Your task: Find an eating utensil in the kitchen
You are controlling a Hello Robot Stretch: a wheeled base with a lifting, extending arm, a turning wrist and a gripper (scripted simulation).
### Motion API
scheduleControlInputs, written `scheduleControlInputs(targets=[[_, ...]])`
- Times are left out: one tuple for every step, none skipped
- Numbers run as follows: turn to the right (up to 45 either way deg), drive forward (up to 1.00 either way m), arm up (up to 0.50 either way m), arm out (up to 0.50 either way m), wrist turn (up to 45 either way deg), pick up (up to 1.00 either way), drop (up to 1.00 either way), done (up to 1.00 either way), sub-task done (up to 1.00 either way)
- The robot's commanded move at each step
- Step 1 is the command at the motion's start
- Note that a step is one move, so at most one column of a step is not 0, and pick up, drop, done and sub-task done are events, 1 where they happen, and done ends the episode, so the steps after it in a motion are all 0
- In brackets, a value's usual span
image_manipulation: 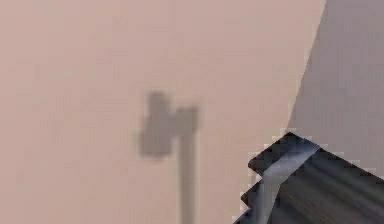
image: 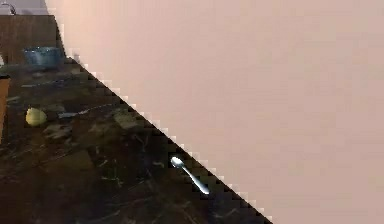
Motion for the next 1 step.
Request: scheduleControlInputs(targets=[[0.0, 0.0, 0.0, 0.0, 0.0, 0.0, 0.0, 1.0, 0.0]])
